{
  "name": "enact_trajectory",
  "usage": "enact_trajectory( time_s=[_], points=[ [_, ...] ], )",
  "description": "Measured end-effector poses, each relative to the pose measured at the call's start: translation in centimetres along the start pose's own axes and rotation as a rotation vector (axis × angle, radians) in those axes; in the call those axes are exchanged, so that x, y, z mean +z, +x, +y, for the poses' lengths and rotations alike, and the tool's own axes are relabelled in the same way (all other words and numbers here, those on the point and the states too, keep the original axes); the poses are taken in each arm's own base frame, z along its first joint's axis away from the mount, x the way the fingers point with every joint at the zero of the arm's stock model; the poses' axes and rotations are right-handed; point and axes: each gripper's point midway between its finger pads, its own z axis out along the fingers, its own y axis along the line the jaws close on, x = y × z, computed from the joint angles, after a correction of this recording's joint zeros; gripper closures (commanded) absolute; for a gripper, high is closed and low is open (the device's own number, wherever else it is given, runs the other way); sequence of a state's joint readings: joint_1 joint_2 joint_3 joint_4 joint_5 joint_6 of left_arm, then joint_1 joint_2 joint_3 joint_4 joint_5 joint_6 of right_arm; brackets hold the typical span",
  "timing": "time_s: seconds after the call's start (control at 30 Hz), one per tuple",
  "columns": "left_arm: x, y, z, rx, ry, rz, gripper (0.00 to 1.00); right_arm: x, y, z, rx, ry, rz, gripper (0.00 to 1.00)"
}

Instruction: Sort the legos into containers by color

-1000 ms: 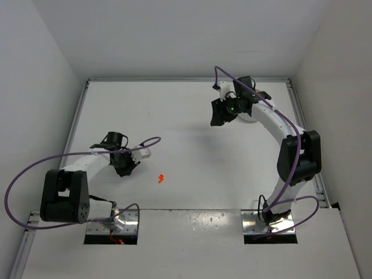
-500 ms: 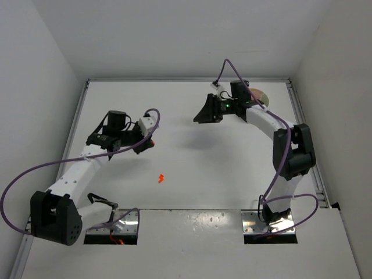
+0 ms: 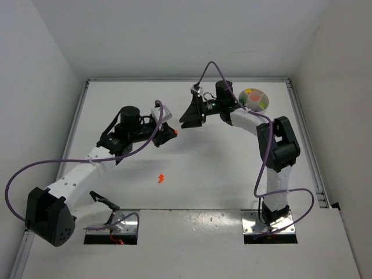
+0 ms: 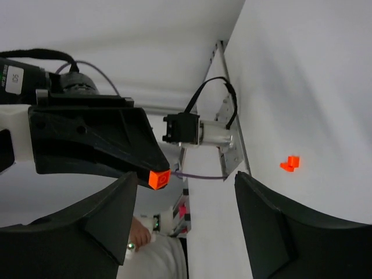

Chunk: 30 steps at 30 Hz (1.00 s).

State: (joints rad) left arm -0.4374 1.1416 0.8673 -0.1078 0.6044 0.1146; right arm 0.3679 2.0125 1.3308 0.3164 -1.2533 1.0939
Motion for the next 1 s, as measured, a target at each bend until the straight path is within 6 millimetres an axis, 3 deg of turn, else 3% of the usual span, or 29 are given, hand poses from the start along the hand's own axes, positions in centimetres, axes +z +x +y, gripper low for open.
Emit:
enact_trajectory(
  time_s=[0.27,0.47,0.7,1.0],
  points=[
    [1.7,-1.7,-0.6,0.006,-0.005,-0.060,0.90,1.1,2.0,2.0,-0.012,-0.073,0.110,0.44],
    [1.9,-1.7,-0.1,0.003,-0.035,-0.059,0.91,1.2,2.7,2.5,-0.006,-0.095,0.150,0.55],
    [1.9,-1.7,0.6,0.020,-0.070,-0.057,0.91,1.2,3.1,2.7,-0.003,-0.106,0.171,0.56],
    [1.9,-1.3,0.7,0.025,-0.074,-0.045,0.91,1.4,3.3,2.9,0.005,-0.110,0.180,0.69]
  ],
)
